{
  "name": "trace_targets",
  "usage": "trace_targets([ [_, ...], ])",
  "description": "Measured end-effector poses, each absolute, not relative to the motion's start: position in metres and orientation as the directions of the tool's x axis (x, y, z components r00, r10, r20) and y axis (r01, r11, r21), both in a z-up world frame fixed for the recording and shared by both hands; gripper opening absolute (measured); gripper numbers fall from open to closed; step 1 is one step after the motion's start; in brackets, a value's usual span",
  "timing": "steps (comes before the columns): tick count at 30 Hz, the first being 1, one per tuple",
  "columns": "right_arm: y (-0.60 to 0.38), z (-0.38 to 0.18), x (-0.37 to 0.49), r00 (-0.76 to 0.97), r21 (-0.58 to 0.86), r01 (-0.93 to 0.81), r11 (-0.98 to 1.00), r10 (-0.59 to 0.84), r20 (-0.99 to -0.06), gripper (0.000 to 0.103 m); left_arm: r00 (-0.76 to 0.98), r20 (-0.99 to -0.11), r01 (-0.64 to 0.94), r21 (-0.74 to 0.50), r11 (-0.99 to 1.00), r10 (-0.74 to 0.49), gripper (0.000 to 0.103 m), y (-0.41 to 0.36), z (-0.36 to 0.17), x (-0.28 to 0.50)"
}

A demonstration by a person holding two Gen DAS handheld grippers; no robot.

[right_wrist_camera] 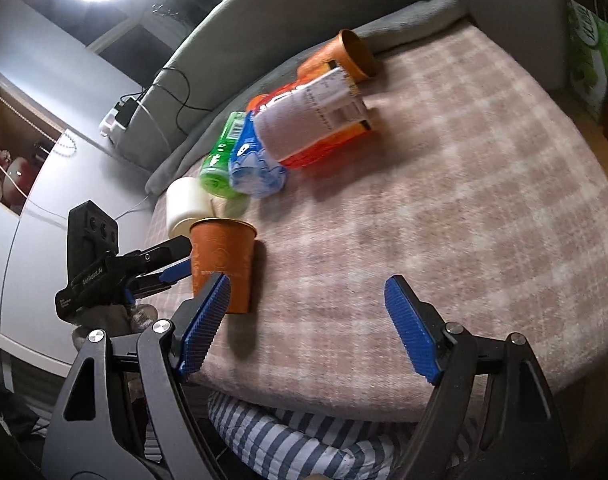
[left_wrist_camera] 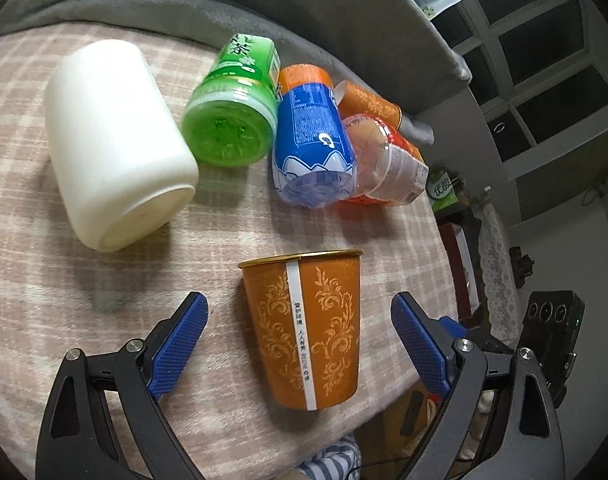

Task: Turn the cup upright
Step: 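Close the left tool on the orange cup while the right tool releases it, then rotate the orange cup with the left tool until its opening faces up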

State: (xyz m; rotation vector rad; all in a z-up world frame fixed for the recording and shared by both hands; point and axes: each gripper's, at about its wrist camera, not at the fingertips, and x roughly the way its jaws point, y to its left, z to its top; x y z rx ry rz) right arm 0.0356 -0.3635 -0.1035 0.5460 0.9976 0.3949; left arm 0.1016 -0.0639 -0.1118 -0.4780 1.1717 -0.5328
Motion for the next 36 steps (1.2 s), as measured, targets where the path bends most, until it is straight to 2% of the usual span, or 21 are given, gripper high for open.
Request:
trace_targets([
  [9,-0.364,-0.107,0.032,0.494,0.599,-0.063,0.798,0.547,-0.676,0.082,0.277,-0.741,0.132,-0.601,0.788,-0.612,0.090,-0.072,-0.118,0.111],
  [14,-0.369,-0.109,0.031,0.499,0.601,-0.049,0.797,0.541,-0.677,0.082,0.269,-0.754,0.143,-0.584,0.799,-0.599,0.082,-0.078,-0.122,0.113],
  [16,-0.370,-0.111,0.031,0.499,0.600,-0.043,0.799,0.537,-0.680,0.082,0.263,-0.758,0.141,-0.581,0.802,-0.596,0.071,-0.079,-0.124,0.114],
  [19,-0.371,-0.113,0.032,0.496,0.603,-0.038,0.797,0.539,-0.681,0.082,0.264,-0.760,0.144,-0.578,0.803,-0.594,0.067,-0.080,-0.125,0.113],
  [28,-0.370,-0.116,0.031,0.496,0.602,-0.032,0.798,0.535,-0.684,0.082,0.336,-0.764,0.189,-0.519,0.834,-0.551,0.067,-0.084,-0.111,0.106],
  [36,-0.367,-0.116,0.030,0.499,0.600,-0.035,0.799,0.534,-0.682,0.082,0.476,-0.744,0.263,-0.389,0.883,-0.470,0.067,-0.097,-0.089,0.094],
])
